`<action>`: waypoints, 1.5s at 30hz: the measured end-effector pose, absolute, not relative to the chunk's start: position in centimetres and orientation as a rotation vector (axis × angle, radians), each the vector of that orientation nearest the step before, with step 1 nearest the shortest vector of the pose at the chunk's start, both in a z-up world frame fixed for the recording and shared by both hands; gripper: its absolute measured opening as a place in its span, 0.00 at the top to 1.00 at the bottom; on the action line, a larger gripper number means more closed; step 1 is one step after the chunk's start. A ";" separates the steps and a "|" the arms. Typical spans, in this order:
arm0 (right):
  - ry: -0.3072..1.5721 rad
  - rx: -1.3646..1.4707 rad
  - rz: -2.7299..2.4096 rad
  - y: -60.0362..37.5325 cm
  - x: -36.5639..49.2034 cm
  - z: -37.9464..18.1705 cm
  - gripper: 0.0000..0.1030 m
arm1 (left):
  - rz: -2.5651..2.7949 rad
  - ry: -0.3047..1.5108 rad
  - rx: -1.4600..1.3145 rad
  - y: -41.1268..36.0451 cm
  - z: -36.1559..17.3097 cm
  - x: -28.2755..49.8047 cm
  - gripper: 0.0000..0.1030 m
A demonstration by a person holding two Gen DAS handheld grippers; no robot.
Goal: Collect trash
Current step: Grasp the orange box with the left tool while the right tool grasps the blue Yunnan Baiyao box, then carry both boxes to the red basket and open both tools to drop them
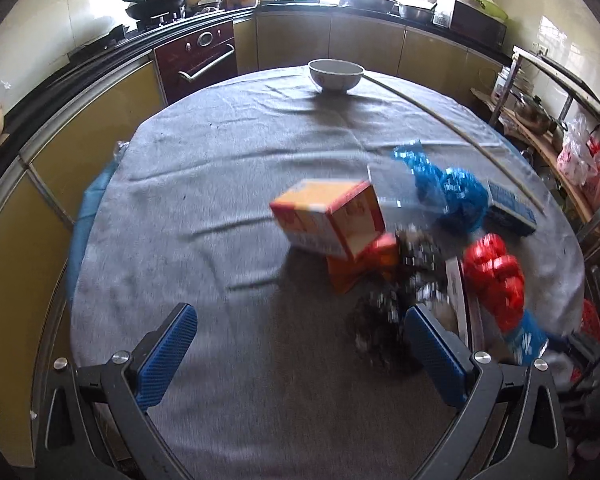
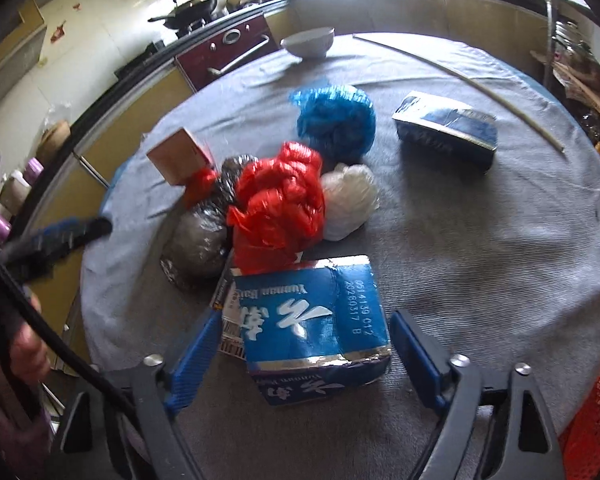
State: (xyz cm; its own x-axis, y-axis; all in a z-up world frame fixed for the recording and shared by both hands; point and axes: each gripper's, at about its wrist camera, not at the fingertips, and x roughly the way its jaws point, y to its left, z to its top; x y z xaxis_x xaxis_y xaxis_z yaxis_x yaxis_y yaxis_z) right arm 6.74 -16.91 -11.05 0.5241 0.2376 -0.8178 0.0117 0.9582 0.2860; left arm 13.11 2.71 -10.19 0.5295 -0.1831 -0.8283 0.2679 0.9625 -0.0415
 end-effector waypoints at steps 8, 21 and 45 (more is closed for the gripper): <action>1.003 0.241 0.154 -17.2 6.9 -11.9 0.26 | -0.206 1.073 -0.040 0.9 -9.0 21.1 0.00; 0.967 0.255 0.213 -17.9 6.2 -11.7 0.26 | -0.061 1.333 -0.166 -0.3 -13.6 25.0 0.24; 0.722 0.510 0.040 -31.4 -3.2 -7.2 0.26 | -0.524 1.056 0.148 -9.4 -4.1 6.8 0.50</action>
State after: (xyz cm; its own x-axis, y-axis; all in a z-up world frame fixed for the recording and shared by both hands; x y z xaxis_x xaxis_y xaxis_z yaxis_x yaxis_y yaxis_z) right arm -3.19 -31.36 -7.19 0.7554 0.2075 -0.6216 0.1371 0.8775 0.4595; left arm 6.79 -9.38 -4.13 0.3832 -0.3397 -0.8589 0.4786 0.8683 -0.1299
